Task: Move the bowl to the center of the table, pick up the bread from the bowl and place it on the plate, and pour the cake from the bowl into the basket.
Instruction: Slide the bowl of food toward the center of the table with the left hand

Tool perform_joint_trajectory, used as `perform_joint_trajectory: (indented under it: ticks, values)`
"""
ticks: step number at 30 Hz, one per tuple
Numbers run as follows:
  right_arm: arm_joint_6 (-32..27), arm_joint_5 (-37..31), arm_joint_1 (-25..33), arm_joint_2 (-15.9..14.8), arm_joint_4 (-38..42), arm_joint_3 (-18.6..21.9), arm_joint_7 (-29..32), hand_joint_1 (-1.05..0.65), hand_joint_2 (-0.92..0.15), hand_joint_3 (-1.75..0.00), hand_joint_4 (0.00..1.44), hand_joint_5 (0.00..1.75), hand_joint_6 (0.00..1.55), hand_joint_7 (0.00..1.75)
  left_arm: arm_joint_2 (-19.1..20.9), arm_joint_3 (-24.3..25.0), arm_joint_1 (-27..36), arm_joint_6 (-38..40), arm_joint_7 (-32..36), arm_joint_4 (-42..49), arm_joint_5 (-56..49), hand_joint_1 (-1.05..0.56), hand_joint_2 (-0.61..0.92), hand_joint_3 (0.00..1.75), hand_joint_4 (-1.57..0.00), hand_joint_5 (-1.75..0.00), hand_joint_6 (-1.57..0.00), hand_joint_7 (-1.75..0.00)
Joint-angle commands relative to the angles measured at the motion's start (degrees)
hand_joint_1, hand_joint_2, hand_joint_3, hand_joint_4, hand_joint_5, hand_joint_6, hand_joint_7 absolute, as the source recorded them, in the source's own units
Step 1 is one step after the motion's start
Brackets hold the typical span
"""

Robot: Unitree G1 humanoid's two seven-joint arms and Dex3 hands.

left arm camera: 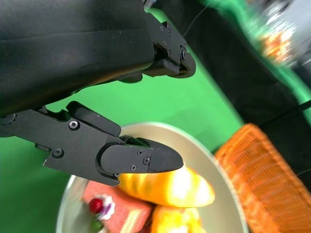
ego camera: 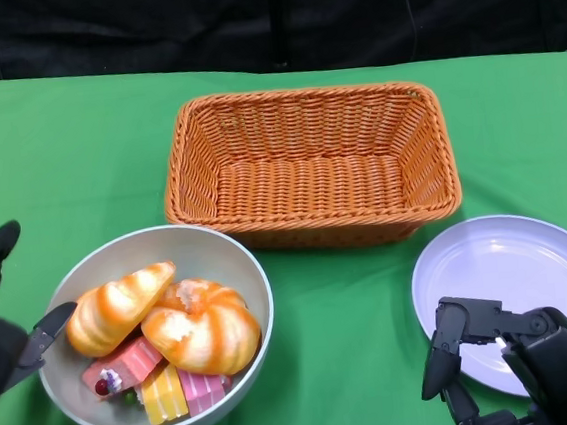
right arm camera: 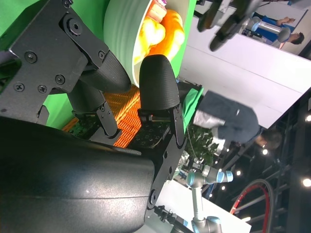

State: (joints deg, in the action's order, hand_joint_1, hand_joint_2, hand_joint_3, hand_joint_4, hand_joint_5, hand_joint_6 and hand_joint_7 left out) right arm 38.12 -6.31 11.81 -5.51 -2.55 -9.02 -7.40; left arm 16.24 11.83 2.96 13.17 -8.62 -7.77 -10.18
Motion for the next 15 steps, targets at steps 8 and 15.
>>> perform_joint_trajectory:
  ticks: [8, 15]
  values:
    - [0.40, -0.40, 0.80, -0.06, -0.83, 0.30, 0.93, -0.06, -0.18, -1.74, 0.92, 1.71, 0.86, 1.43, 2.14, 1.46, -7.79, 19.71, -7.54, 4.81, 11.08, -0.64, 0.92, 0.44, 0.00, -0.11, -0.09, 0.00]
    - [0.31, -0.12, 1.10, -0.04, -1.34, 0.24, 0.90, -0.06, -0.19, -1.73, 0.91, 1.70, 0.86, 1.43, 1.71, 5.12, -11.07, 31.80, -11.21, 6.00, 22.96, -0.64, 0.92, 0.43, 0.00, 0.00, -0.01, 0.00]
